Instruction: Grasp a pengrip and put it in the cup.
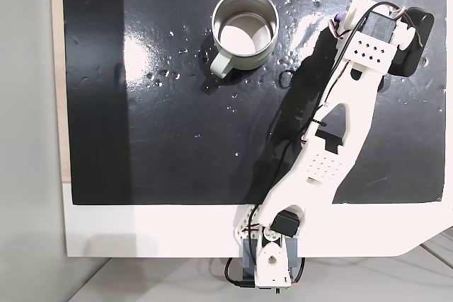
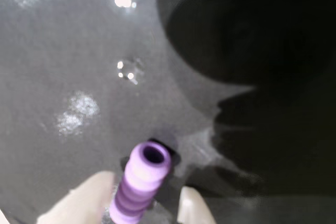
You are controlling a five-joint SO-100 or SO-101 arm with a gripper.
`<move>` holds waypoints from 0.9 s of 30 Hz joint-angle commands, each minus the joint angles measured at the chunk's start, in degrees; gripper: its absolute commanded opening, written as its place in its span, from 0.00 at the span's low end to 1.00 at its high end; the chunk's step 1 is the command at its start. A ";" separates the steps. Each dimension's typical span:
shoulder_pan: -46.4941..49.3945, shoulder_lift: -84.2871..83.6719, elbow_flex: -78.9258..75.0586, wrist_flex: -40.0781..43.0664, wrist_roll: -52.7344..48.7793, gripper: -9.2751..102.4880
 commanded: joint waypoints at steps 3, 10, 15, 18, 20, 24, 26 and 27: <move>1.41 0.35 -2.55 0.44 1.41 0.15; 2.02 0.18 -2.64 0.18 1.41 0.09; 1.14 1.14 -7.12 2.90 2.81 0.09; -1.05 3.78 -10.46 6.50 3.25 0.09; -2.81 6.42 -11.16 8.61 3.34 0.09; -6.94 12.66 -11.25 12.48 4.57 0.09; -9.40 15.47 -12.57 14.77 5.01 0.09; -10.72 16.61 -13.36 15.47 5.19 0.09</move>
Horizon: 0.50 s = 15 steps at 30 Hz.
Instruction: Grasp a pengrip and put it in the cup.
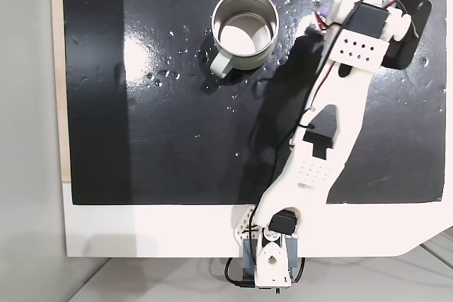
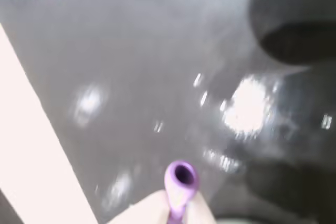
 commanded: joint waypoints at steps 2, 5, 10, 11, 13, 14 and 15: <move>-6.59 10.28 -5.45 3.25 1.49 0.09; -11.51 13.97 -6.50 5.27 1.58 0.09; -17.14 18.81 -7.29 8.61 2.46 0.09; -17.75 19.34 -7.21 9.05 2.64 0.09; -18.72 20.04 -7.12 10.02 2.81 0.09; -19.16 20.13 -7.03 10.55 2.81 0.09; -19.60 20.39 -6.77 10.72 2.81 0.09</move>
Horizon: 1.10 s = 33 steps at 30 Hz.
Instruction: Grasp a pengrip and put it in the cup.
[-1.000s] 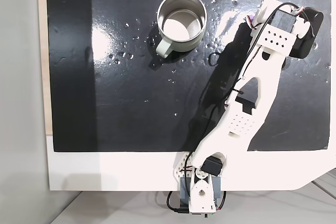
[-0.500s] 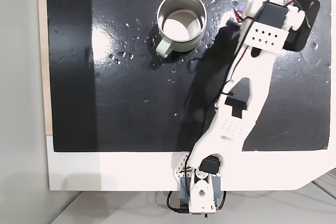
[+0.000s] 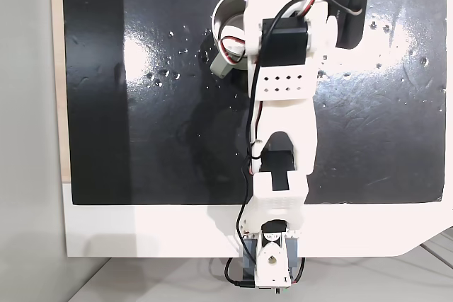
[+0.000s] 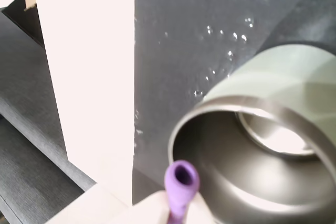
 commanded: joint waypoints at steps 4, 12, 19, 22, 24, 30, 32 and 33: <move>-2.02 5.01 -1.32 2.02 0.88 0.08; 0.35 5.01 -1.49 4.92 2.46 0.23; 1.32 5.71 -1.32 6.59 2.29 0.34; 1.41 6.68 -1.14 6.59 2.20 0.33; 1.41 7.47 -0.44 6.59 2.11 0.33; 1.67 8.61 1.49 6.68 2.11 0.33; 1.85 8.70 1.49 6.68 2.11 0.32; 1.85 8.70 1.49 6.68 2.11 0.32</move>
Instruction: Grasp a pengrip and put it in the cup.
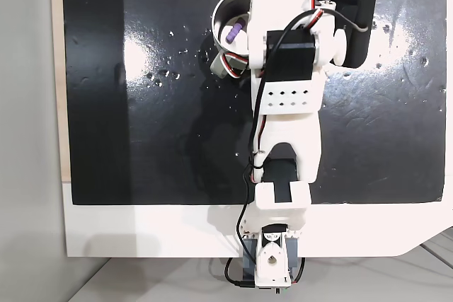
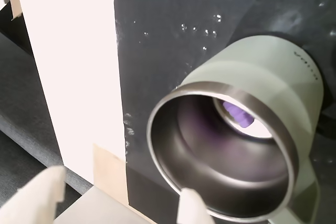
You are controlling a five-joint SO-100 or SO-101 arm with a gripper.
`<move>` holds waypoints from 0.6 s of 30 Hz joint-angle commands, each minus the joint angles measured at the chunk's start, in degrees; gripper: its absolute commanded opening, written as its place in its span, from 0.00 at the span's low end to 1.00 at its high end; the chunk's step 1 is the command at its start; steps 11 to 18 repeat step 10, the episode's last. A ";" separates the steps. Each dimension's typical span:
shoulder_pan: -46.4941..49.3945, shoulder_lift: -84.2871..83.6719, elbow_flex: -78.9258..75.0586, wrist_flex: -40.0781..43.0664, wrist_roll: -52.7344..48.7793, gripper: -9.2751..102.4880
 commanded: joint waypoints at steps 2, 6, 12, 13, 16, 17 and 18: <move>0.97 4.57 -0.18 0.97 0.26 0.32; 0.97 5.19 -0.35 0.97 0.09 0.32; 0.97 5.80 -0.53 0.97 -0.88 0.32; 0.97 5.80 -0.53 0.97 -0.88 0.32; 0.97 5.80 -0.53 0.97 -0.88 0.32; 0.97 5.80 -0.53 0.97 -0.88 0.32; 0.97 5.80 -0.53 0.97 -0.88 0.32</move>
